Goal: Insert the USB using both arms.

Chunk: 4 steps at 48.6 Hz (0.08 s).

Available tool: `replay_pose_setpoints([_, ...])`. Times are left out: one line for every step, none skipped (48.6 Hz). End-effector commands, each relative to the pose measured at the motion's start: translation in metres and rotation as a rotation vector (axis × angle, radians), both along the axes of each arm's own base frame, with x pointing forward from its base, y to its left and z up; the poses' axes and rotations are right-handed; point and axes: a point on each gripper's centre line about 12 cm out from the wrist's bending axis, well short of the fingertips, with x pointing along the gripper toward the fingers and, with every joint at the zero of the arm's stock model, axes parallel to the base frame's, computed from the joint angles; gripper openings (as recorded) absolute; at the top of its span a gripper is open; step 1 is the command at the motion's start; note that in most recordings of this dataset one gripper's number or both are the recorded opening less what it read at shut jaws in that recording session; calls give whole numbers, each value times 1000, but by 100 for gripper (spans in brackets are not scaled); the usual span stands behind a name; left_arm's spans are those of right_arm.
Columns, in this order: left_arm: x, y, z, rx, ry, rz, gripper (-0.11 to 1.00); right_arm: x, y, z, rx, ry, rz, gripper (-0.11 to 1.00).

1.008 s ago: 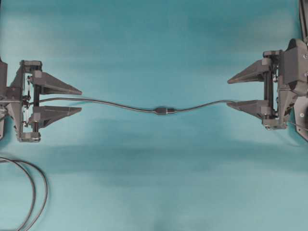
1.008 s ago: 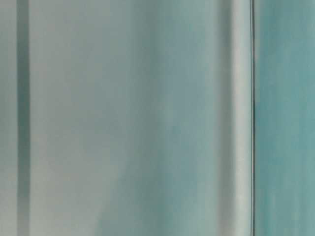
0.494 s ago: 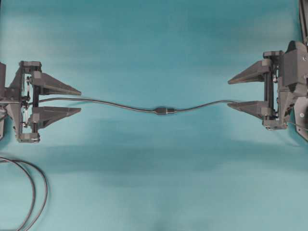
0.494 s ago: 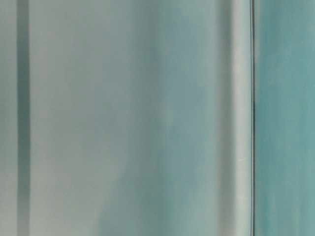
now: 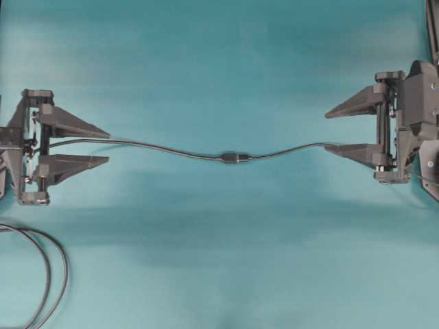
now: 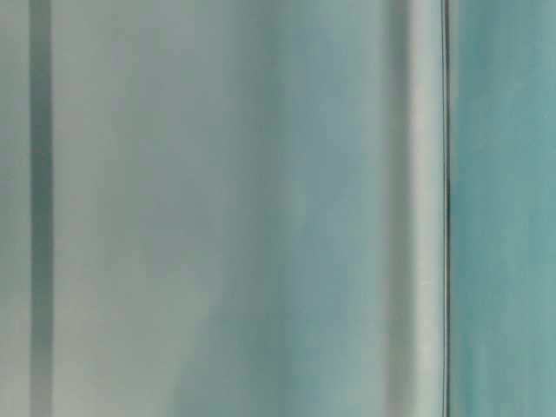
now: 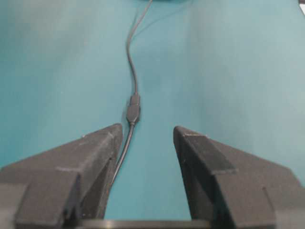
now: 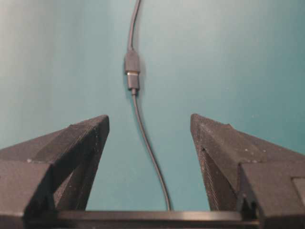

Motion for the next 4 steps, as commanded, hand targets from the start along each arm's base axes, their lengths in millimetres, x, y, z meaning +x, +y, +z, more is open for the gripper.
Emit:
replay_pose_setpoints([1, -1, 3, 10, -6, -10, 66, 2, 0, 4, 1, -9, -2, 72])
replay_pose_setpoints([1, -1, 3, 10, -3, -10, 66, 2, 0, 3, 1, -8, -1, 72])
replay_pose_setpoints([1, -1, 3, 12, 0, -11, 66, 2, 0, 4, 1, -9, -2, 72])
replay_pose_setpoints([1, -2, 2, 12, 1, -11, 66, 2, 0, 4, 1, -9, -1, 72])
